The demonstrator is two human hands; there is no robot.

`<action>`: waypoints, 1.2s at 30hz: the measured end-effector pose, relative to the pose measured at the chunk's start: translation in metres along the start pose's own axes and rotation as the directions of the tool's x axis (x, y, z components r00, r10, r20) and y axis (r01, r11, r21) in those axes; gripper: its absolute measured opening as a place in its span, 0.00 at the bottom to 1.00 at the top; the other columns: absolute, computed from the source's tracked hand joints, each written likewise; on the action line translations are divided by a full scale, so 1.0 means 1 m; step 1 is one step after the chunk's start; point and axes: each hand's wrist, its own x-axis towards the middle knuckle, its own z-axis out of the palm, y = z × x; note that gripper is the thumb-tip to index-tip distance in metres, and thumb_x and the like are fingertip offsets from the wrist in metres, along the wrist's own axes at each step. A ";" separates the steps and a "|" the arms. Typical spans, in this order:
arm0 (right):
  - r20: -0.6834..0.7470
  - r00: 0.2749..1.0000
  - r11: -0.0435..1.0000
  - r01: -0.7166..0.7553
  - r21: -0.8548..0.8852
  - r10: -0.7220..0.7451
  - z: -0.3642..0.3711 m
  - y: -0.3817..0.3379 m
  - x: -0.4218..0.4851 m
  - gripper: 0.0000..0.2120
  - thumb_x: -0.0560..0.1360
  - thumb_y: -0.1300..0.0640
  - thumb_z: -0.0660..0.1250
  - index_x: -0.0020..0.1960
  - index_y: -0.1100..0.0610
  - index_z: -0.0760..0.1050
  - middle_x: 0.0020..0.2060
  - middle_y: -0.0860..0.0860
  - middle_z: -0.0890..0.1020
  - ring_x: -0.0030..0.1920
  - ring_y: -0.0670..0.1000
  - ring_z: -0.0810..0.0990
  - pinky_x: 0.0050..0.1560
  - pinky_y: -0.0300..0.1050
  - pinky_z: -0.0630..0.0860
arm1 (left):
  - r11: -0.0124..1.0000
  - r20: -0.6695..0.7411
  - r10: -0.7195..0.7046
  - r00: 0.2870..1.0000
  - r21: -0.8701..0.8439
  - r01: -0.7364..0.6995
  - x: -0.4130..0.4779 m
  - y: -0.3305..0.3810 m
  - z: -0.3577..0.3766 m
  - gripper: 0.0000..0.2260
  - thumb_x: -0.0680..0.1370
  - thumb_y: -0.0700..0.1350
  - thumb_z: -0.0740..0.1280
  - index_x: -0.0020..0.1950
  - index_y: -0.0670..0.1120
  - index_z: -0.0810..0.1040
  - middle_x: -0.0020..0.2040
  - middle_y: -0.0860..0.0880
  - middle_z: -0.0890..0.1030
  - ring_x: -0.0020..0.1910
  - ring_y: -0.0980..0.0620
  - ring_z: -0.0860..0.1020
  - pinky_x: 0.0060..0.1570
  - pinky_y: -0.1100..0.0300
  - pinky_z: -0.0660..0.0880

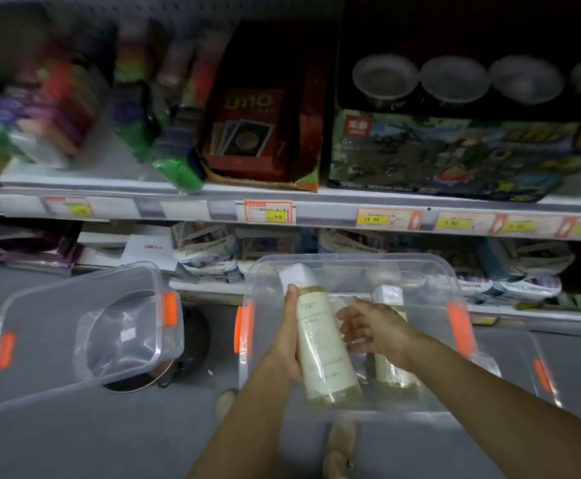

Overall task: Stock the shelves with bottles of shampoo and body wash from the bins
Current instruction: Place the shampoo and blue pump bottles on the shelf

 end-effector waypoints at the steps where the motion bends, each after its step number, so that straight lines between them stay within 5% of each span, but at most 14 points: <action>1: 0.002 1.000 1.000 -0.010 -0.029 0.010 0.008 -0.005 -0.010 0.21 0.83 0.45 0.57 0.52 0.61 0.79 0.40 0.57 0.83 0.43 0.56 0.82 0.46 0.52 0.79 | 1.000 -0.007 0.017 1.000 0.026 -0.017 -0.011 0.005 0.002 0.34 0.73 0.73 0.59 0.41 0.43 0.86 0.41 0.41 0.84 0.38 0.43 0.83 0.54 0.45 0.77; 3: 0.013 0.999 0.999 -0.035 -0.039 0.035 0.024 -0.013 -0.030 0.22 0.82 0.43 0.56 0.52 0.61 0.77 0.41 0.56 0.82 0.44 0.56 0.80 0.46 0.50 0.78 | 0.998 -0.009 0.058 0.998 0.032 -0.057 -0.036 0.017 0.006 0.33 0.73 0.73 0.60 0.45 0.43 0.84 0.41 0.40 0.85 0.41 0.42 0.83 0.56 0.44 0.78; 7: 0.169 0.985 0.993 -0.055 0.101 0.037 0.052 -0.028 -0.068 0.27 0.81 0.37 0.54 0.62 0.58 0.76 0.52 0.57 0.84 0.54 0.56 0.83 0.62 0.58 0.76 | 0.984 0.028 0.178 0.984 -0.024 -0.177 -0.087 0.047 0.008 0.41 0.65 0.76 0.66 0.59 0.43 0.82 0.51 0.38 0.85 0.54 0.38 0.82 0.63 0.38 0.75; 9: 0.257 0.966 0.990 -0.056 0.132 0.020 0.065 -0.041 -0.088 0.28 0.81 0.36 0.52 0.65 0.56 0.75 0.54 0.58 0.84 0.56 0.58 0.83 0.59 0.58 0.78 | 0.969 0.071 0.247 0.966 -0.040 -0.245 -0.110 0.063 0.005 0.43 0.65 0.77 0.65 0.63 0.43 0.80 0.53 0.38 0.84 0.55 0.40 0.82 0.62 0.41 0.76; 14: 0.369 0.929 0.999 -0.010 0.045 -0.007 0.097 -0.081 -0.130 0.34 0.78 0.31 0.49 0.65 0.55 0.75 0.56 0.59 0.84 0.58 0.59 0.83 0.63 0.61 0.75 | 0.925 0.098 0.378 0.920 -0.081 -0.371 -0.170 0.102 -0.005 0.38 0.69 0.75 0.62 0.60 0.43 0.81 0.50 0.39 0.85 0.50 0.42 0.84 0.56 0.45 0.79; 17: 0.418 0.906 0.997 0.074 0.019 -0.075 0.115 -0.102 -0.152 0.34 0.78 0.30 0.48 0.67 0.54 0.75 0.58 0.57 0.83 0.60 0.58 0.81 0.67 0.62 0.71 | 0.901 0.098 0.433 0.896 -0.084 -0.426 -0.206 0.122 -0.011 0.40 0.68 0.76 0.64 0.61 0.42 0.81 0.54 0.38 0.84 0.54 0.40 0.83 0.62 0.41 0.76; 20: 0.476 0.864 0.986 0.157 0.056 -0.165 0.133 -0.122 -0.177 0.34 0.78 0.31 0.50 0.68 0.54 0.74 0.59 0.58 0.83 0.60 0.58 0.81 0.66 0.61 0.73 | 0.873 0.102 0.488 0.867 -0.078 -0.482 -0.237 0.141 -0.017 0.39 0.69 0.75 0.63 0.60 0.43 0.82 0.54 0.38 0.84 0.53 0.41 0.83 0.61 0.42 0.77; 23: 0.534 0.818 0.973 0.228 0.044 -0.216 0.146 -0.141 -0.202 0.33 0.78 0.32 0.49 0.68 0.54 0.73 0.57 0.57 0.84 0.56 0.57 0.84 0.54 0.56 0.80 | 0.842 0.080 0.539 0.838 -0.064 -0.536 -0.264 0.160 -0.019 0.41 0.65 0.76 0.65 0.61 0.43 0.82 0.54 0.39 0.84 0.53 0.41 0.84 0.56 0.44 0.79; 28: 0.567 0.740 0.867 0.490 -0.088 -0.361 0.165 -0.167 -0.225 0.34 0.69 0.41 0.74 0.67 0.59 0.73 0.57 0.59 0.83 0.58 0.59 0.82 0.61 0.57 0.77 | 0.787 0.105 0.617 0.780 -0.061 -0.614 -0.303 0.192 -0.018 0.36 0.71 0.74 0.61 0.59 0.43 0.81 0.45 0.40 0.86 0.43 0.43 0.85 0.45 0.49 0.80; 36: 0.511 0.594 0.636 0.763 -0.113 -0.621 0.186 -0.220 -0.264 0.29 0.65 0.47 0.76 0.62 0.56 0.75 0.52 0.54 0.86 0.52 0.54 0.85 0.51 0.48 0.81 | 0.672 0.224 0.717 0.661 0.030 -0.740 -0.363 0.245 -0.003 0.32 0.73 0.70 0.63 0.61 0.45 0.80 0.48 0.42 0.86 0.48 0.44 0.85 0.47 0.49 0.81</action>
